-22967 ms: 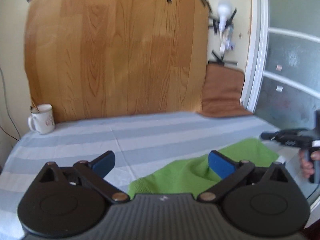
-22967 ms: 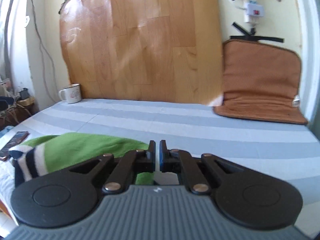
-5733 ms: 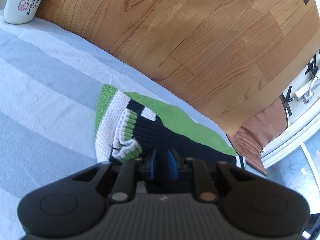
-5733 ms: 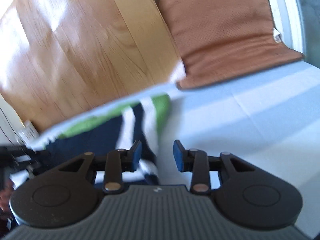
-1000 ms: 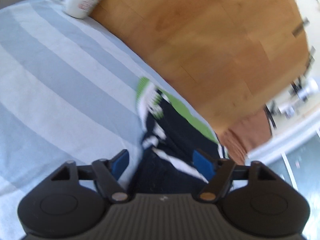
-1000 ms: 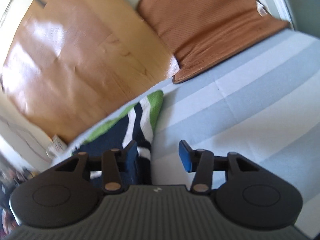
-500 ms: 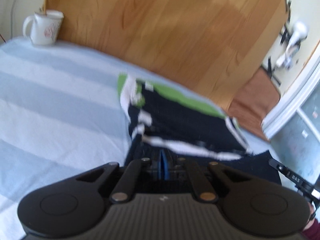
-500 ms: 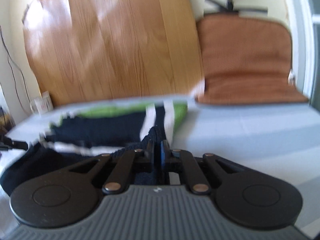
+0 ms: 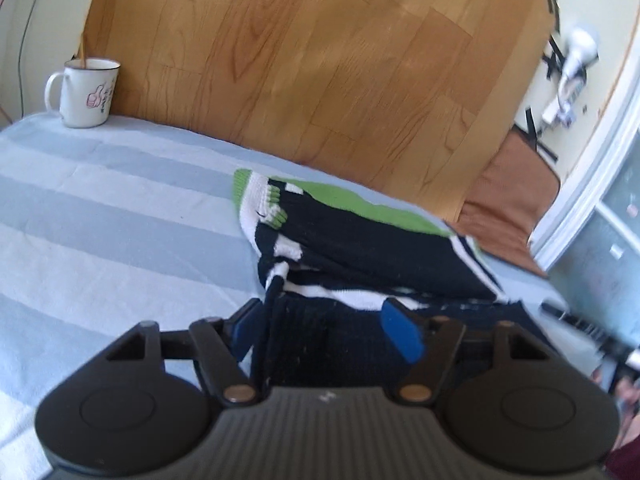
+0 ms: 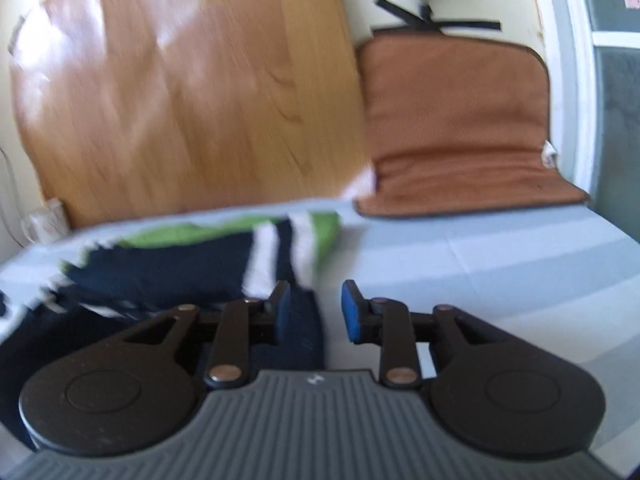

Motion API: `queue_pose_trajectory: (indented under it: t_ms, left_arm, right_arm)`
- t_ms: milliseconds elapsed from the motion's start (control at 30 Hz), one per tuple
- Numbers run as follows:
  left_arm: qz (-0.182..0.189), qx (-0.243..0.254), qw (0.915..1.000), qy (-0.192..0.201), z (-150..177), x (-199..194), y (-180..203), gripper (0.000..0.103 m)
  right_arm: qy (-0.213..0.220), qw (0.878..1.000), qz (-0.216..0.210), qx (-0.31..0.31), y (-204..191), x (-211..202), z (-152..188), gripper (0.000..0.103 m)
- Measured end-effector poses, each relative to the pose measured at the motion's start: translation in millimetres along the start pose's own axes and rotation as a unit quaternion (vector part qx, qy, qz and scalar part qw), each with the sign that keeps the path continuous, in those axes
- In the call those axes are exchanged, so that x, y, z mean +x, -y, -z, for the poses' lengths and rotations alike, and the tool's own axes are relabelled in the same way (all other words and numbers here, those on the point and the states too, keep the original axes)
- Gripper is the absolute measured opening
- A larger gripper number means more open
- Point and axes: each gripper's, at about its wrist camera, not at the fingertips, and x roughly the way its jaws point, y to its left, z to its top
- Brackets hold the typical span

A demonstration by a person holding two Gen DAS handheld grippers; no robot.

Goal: Fold small clothes

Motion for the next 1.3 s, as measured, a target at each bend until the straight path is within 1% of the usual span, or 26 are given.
queue_pose_trajectory:
  t_ms: [67, 100, 133, 167, 200, 233, 333, 400, 467, 500, 600, 700, 733, 800, 900, 933, 1000, 1067, 1100, 1133, 1167, 1200, 1233, 1267, 1300]
  left_arm:
    - [0.001, 0.006, 0.9999, -0.010, 3.8, 5.2, 3.6, 0.056]
    - [-0.003, 0.015, 0.9998, -0.014, 6.6, 8.2, 6.0, 0.045]
    - [-0.009, 0.023, 0.9995, -0.019, 9.6, 11.8, 7.9, 0.031]
    - [-0.015, 0.029, 0.9992, -0.025, 12.7, 15.6, 8.6, 0.024]
    - [-0.017, 0.030, 0.9990, -0.030, 15.4, 19.1, 8.1, 0.011]
    - [-0.016, 0.027, 0.9991, -0.030, 17.7, 20.7, 5.8, 0.010]
    - [-0.004, -0.001, 0.9999, -0.017, 13.2, 13.8, -4.9, 0.008]
    - [0.001, -0.017, 0.9997, 0.019, 3.7, -2.1, -11.9, 0.008]
    - [-0.005, -0.031, 0.9979, 0.057, -7.5, -17.9, -20.1, 0.008]
    - [-0.004, -0.037, 0.9972, 0.065, -12.3, -20.6, -24.7, 0.008]
    - [-0.012, -0.049, 0.9971, 0.056, -16.0, -6.4, -32.7, 0.008]
    - [-0.030, -0.052, 0.9982, 0.007, -7.9, 24.9, -36.1, 0.008]
    - [-0.033, -0.056, 0.9979, 0.003, -3.9, 28.5, -37.1, 0.010]
    - [-0.030, -0.058, 0.9978, 0.011, -1.8, 24.5, -37.3, 0.010]
    - [-0.017, -0.077, 0.9964, 0.030, -3.8, 8.1, -40.3, 0.018]
    - [-0.012, -0.082, 0.9958, 0.040, -4.4, 1.4, -39.5, 0.018]
    - [0.004, -0.085, 0.9947, 0.057, -5.5, -10.6, -34.5, 0.018]
    - [0.026, -0.081, 0.9942, 0.066, -5.9, -16.5, -25.4, 0.018]
    - [0.037, -0.075, 0.9943, 0.066, -5.3, -17.2, -19.9, 0.018]
    - [0.047, -0.068, 0.9946, 0.063, -5.1, -15.9, -14.4, 0.018]
    - [0.055, -0.061, 0.9950, 0.058, -3.6, -13.3, -9.1, 0.018]
    - [0.059, -0.054, 0.9954, 0.051, -1.8, -9.4, -4.7, 0.018]
    - [0.061, -0.050, 0.9959, 0.045, 0.2, -5.4, -0.7, 0.018]
    - [0.062, -0.045, 0.9963, 0.039, 2.4, -1.3, 1.8, 0.018]
    - [0.063, -0.041, 0.9966, 0.034, 4.8, 2.2, 3.8, 0.018]
  right_arm:
    - [0.006, 1.000, -0.028, -0.007, -15.1, -5.0, -1.9, 0.033]
    - [0.005, 0.999, -0.040, -0.014, -23.9, -7.2, -1.7, 0.034]
    - [0.003, 0.999, -0.051, -0.020, -32.3, -8.4, -0.5, 0.035]
    - [0.001, 0.998, -0.060, -0.026, -39.8, -7.9, 0.9, 0.035]
    - [-0.003, 0.997, -0.069, -0.030, -46.8, -6.1, 2.6, 0.035]
    - [-0.009, 0.997, -0.075, -0.032, -52.7, -5.5, 4.9, 0.035]
    - [-0.028, 0.995, -0.088, -0.026, -65.7, 0.4, 10.5, 0.035]
    - [-0.033, 0.994, -0.101, -0.018, -71.1, 2.1, 11.7, 0.035]
    - [-0.030, 0.993, -0.109, -0.015, -77.7, 1.9, 12.7, 0.035]
    - [-0.032, 0.993, -0.113, -0.015, -81.2, 3.5, 13.5, 0.035]
    - [-0.054, 0.991, -0.118, -0.011, -90.5, 13.8, 17.1, 0.035]
    - [-0.073, 0.988, -0.133, -0.001, -99.4, 20.6, 17.8, 0.035]
    - [-0.074, 0.987, -0.141, -0.002, -103.4, 20.7, 17.1, 0.036]
    - [-0.072, 0.985, -0.157, -0.015, -113.9, 19.3, 16.2, 0.036]
    - [-0.076, 0.980, -0.183, -0.036, -130.9, 20.3, 17.1, 0.036]
    - [-0.080, 0.977, -0.193, -0.037, -135.8, 22.4, 17.8, 0.036]
    - [-0.091, 0.973, -0.211, -0.038, -146.9, 27.2, 20.6, 0.036]
    - [-0.114, 0.967, -0.224, -0.039, -157.5, 36.9, 24.9, 0.035]
    - [-0.132, 0.966, -0.219, -0.041, -161.5, 45.4, 27.9, 0.034]
    - [-0.149, 0.968, -0.199, -0.047, -163.4, 56.2, 32.1, 0.032]
    - [-0.152, 0.971, -0.179, -0.045, -160.3, 67.4, 36.3, 0.029]
    - [-0.139, 0.975, -0.173, -0.026, -151.6, 72.5, 36.3, 0.016]
    - [-0.147, 0.974, -0.173, 0.009, -141.7, 77.2, 32.3, 0.012]
    - [-0.154, 0.973, -0.165, 0.046, -131.9, 77.7, 27.6, 0.012]
    - [-0.145, 0.975, -0.156, 0.062, -124.5, 73.1, 24.0, 0.016]
